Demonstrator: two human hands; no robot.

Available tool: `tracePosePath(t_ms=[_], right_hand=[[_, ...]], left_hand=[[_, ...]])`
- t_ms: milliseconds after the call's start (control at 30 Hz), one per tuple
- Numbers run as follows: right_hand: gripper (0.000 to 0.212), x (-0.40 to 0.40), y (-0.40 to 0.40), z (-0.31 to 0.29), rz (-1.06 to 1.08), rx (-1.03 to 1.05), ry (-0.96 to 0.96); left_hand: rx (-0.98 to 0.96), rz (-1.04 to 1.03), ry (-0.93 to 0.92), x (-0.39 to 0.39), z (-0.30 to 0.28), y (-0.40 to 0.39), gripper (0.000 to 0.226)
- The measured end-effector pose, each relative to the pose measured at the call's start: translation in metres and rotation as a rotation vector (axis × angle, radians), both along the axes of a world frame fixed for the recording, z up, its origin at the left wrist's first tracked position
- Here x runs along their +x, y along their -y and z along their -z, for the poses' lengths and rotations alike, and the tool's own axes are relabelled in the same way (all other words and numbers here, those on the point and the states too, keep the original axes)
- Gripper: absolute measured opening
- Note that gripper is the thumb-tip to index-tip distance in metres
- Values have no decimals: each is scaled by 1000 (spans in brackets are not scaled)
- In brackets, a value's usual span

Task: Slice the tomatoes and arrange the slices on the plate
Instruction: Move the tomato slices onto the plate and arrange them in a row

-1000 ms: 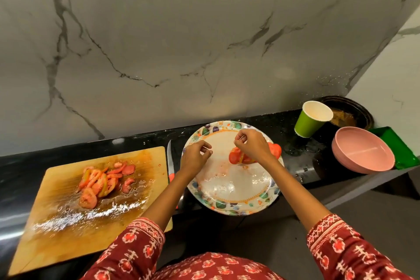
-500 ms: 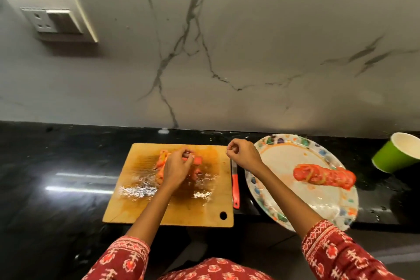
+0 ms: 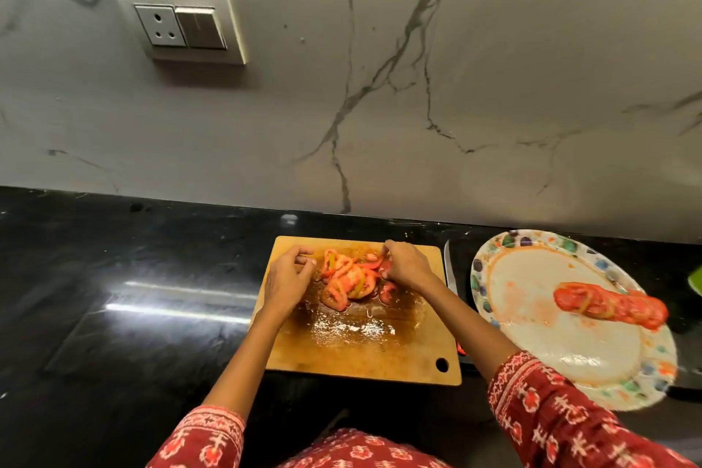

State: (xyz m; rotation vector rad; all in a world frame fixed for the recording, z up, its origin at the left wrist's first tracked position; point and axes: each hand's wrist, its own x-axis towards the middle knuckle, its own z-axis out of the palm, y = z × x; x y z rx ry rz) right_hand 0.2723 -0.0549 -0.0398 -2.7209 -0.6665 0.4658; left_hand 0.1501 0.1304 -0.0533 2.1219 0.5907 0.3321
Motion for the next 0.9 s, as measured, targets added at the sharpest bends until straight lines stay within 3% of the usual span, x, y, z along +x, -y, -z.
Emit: tracePosePath(t_ms=[167,267,433,567,733,900], right_hand=[[31,0,0,-11,67,-28,15],[38,-2,-7,-29,37,121,18],[38,-26,-37,-56,-124,389,-226],[29,-39,-54,-46,-87,443,-160],[20,-62,-57,-32,-105,175,89],[50,-81,-61,-5,-256,-54,203]], left_hand=[[-81,80,26,1,1,-4,15],[-146,150,84,4,-5,2,14],[-122,258,108,4,-10,8,22],[-74,200,95,-1,-9,0,14],[-39,-41,35,-7,-2,-7,10],[-47,-146,-10,-7,3,-4,10]])
